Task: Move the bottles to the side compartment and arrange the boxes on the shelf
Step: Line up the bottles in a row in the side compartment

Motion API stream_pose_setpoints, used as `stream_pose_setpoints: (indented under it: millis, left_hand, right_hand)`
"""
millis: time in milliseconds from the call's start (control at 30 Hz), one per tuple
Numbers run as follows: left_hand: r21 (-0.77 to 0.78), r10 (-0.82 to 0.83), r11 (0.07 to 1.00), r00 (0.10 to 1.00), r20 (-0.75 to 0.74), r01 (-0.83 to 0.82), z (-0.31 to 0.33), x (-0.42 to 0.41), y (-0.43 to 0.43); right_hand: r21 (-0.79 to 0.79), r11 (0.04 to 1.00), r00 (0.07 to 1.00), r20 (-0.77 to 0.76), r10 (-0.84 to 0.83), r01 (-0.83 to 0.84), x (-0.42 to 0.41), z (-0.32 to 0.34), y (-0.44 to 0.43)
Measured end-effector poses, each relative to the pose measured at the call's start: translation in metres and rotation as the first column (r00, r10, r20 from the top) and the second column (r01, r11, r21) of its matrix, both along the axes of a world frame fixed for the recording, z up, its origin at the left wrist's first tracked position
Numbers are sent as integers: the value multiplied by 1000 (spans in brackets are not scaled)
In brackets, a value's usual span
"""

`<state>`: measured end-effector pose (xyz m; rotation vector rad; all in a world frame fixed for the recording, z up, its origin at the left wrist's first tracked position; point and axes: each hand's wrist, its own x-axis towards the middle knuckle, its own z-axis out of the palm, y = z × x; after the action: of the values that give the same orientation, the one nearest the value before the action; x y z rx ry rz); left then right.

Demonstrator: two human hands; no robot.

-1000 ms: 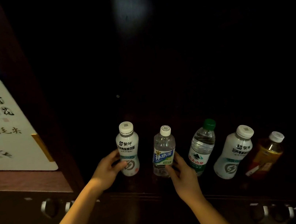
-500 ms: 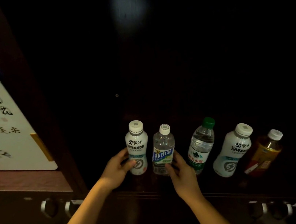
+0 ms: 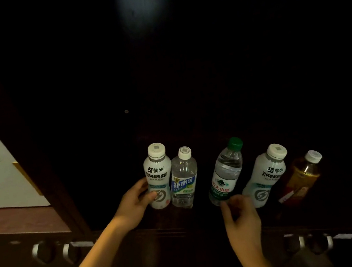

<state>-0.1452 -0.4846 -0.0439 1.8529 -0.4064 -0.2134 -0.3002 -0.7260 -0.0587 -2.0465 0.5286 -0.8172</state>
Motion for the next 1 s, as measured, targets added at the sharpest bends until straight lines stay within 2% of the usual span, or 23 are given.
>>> stream_pose_setpoints:
  millis: [67,167,500,767,900,1000]
  left_hand:
    - [-2,15,1000,1000,-7,-15,-1,-1,-1]
    - [-4,21,1000,1000,3,-21,-1,-2,-2]
    - [-11,21,1000,999,-28,-22,1,-3,-2]
    - [-13,45,999,998,-32,-45,2,-8,-4]
    - [-16,50,999,998,-32,-50,4,-10,-6]
    - [-14,48,999,999,-16,-48,4,-11,-5]
  right_hand:
    - [-31,999,999,-39,-24,23,1,3,-10]
    - [-7,999,993,-106,51,-52,14,9,-20]
    - [177,945,948,-118,296,-274,42,8,-35]
    - [179,892,882,-161,443,-415,53,10,-23]
    - [225,879,876,-153,458,-421,41,11,-25]
    - [209,921,924,-129,359,-328,11,5,-38]
